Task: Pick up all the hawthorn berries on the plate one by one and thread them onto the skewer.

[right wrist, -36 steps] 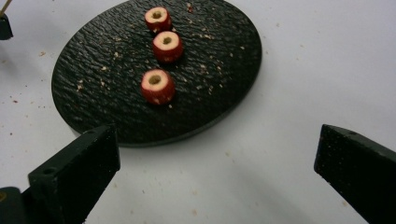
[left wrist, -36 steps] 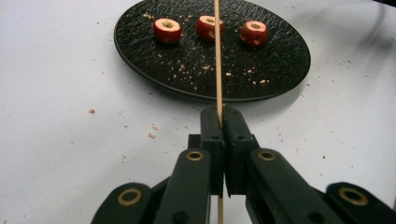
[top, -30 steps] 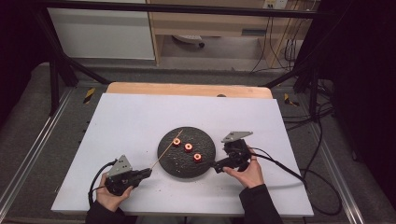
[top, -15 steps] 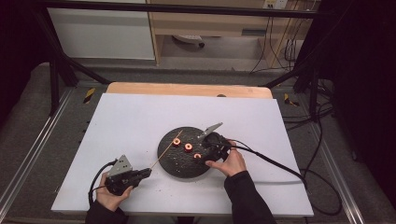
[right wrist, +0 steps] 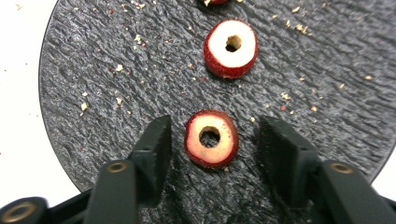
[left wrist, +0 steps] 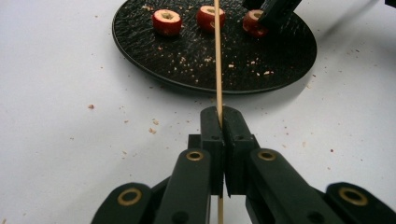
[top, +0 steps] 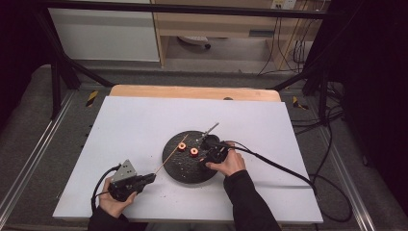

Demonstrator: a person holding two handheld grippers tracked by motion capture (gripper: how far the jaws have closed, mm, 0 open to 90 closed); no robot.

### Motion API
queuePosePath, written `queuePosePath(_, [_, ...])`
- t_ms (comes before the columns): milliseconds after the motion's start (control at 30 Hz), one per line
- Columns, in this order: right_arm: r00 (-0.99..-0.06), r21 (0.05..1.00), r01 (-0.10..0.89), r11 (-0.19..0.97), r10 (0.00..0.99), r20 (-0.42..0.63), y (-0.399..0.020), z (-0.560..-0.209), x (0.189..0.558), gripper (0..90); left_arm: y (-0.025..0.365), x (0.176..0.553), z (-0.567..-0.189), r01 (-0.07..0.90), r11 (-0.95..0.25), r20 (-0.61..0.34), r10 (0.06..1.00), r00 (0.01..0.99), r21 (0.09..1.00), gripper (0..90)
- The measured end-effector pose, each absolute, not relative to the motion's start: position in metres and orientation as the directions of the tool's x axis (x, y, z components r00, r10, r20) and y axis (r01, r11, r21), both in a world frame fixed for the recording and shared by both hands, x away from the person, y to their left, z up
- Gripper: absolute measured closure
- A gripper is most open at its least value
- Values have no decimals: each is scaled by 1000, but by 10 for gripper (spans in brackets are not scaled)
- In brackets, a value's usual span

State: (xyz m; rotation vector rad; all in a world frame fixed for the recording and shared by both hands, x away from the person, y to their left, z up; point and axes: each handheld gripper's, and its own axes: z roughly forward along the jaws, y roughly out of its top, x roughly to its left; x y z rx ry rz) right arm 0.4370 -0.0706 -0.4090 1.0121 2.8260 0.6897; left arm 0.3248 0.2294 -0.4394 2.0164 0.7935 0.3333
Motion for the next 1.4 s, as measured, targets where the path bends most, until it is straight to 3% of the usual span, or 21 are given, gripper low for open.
queuePosePath(367, [-778,403,607,685,615,125,-70,-411,442,616,228,325,-440,398,-389,-60,648,759,831,876])
queuePosePath(567, [-769,419,617,666,623,140,-72,-405,441,622,227,325,-440,399,-394,-58,648,760,828,876])
queuePosePath(1167, [-718,574,630,522,674,175,-90,-375,430,624,226,323,-440,396,-377,-63,653,755,837,875])
queuePosePath(1400, [-687,688,625,367,678,262,-100,-382,420,625,224,322,-440,398,-364,-70,657,750,842,875])
